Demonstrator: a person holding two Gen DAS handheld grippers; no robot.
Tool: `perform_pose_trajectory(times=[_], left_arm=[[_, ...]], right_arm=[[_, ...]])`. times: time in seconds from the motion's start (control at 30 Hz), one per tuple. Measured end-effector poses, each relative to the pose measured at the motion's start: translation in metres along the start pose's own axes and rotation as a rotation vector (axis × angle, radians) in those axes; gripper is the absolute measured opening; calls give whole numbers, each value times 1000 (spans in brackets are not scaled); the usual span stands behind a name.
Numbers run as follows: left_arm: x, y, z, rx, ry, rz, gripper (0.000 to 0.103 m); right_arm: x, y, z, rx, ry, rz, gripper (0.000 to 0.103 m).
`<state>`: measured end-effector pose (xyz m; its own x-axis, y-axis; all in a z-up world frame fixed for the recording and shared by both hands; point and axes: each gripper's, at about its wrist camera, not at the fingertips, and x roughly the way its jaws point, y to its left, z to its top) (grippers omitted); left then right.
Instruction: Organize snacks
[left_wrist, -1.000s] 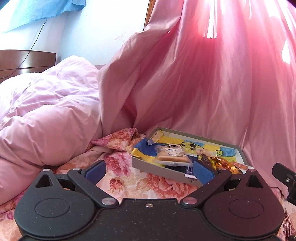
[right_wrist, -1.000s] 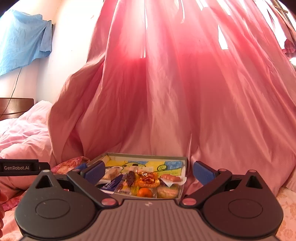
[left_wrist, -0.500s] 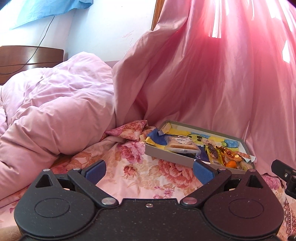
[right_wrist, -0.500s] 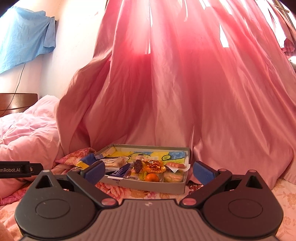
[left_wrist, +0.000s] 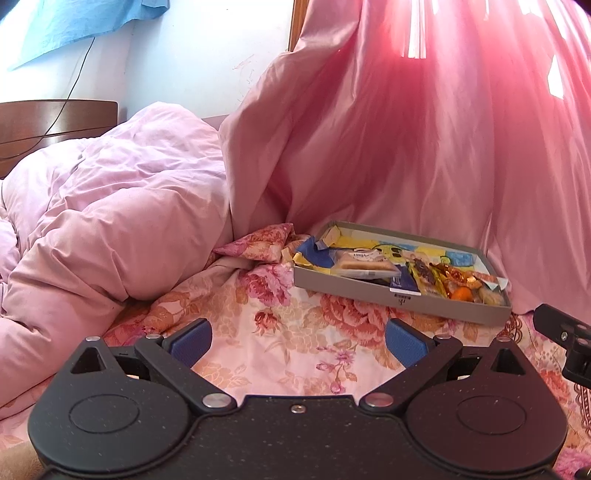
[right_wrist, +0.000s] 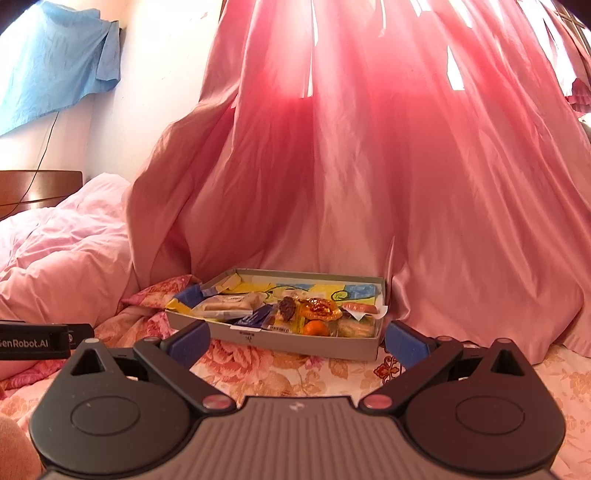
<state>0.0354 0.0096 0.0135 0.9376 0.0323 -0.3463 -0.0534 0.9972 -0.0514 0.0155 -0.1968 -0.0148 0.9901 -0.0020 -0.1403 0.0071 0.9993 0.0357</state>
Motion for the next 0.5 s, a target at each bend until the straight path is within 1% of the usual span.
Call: perform_pose_trajectory(times=[0.2, 0.5], left_arm=[[0, 2, -2, 18, 13, 16, 100], [6, 7, -8, 50, 58, 72, 100]], right_arm=[[-4, 2, -2, -3, 9, -3, 103], [-5, 16, -11, -5, 57, 18, 103]])
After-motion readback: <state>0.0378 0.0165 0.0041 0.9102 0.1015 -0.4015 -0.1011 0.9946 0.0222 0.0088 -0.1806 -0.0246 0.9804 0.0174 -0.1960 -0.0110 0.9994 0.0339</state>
